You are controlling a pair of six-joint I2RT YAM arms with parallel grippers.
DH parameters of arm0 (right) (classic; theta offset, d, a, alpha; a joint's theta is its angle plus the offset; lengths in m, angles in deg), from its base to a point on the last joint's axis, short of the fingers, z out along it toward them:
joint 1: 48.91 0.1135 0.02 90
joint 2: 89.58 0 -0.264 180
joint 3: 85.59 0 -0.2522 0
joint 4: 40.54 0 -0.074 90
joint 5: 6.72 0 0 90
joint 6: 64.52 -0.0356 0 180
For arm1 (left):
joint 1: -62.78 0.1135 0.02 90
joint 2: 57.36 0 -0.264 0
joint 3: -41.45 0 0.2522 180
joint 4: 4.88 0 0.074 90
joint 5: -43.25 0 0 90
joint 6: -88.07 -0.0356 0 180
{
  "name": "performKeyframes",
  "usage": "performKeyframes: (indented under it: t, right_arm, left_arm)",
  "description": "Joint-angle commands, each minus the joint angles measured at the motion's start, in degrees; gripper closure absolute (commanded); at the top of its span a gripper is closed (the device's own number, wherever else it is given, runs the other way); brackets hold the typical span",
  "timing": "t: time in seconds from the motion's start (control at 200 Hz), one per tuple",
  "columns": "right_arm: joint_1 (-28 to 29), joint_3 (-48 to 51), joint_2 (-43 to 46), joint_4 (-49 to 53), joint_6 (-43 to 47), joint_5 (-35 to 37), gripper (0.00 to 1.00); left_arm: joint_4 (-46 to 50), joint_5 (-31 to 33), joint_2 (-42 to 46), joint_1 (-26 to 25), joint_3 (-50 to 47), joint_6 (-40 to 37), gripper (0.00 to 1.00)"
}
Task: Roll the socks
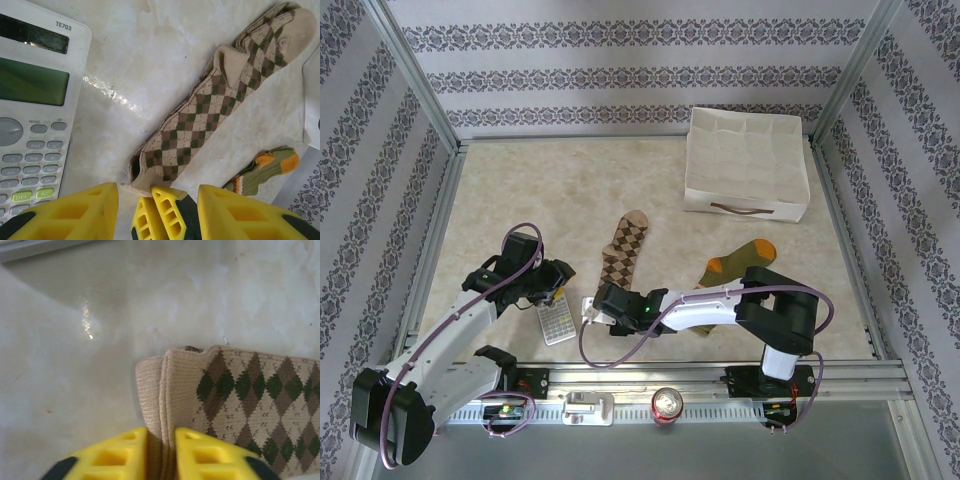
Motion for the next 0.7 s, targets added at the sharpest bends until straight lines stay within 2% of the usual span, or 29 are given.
performKeyframes:
  t: [0.0,0.155,0.4,0.694]
  right_arm:
    - [-0.4,-1.5,-0.7,1.5,-1.4,0.8,0.89]
    - [-0.5,-2.8,1.6,5.0,-3.1,-2.5,1.00]
    - [-4.2,-6.0,4.9,12.2,-11.0,-18.6,1.00]
    - [-11.6,-10.7,-0.7,16.4,-17.0,-34.3,1.00]
  left_arm:
    - [2.3,-0.7,0.1,0.7,0.3,-1.0,0.55]
    - [2.7,-0.9,-0.1,0.9,0.5,-1.6,0.55]
    - [2.9,-1.7,-0.3,1.3,-0.3,-1.9,0.55]
    - [1.7,-4.3,-1.7,1.3,-1.2,-1.8,0.57]
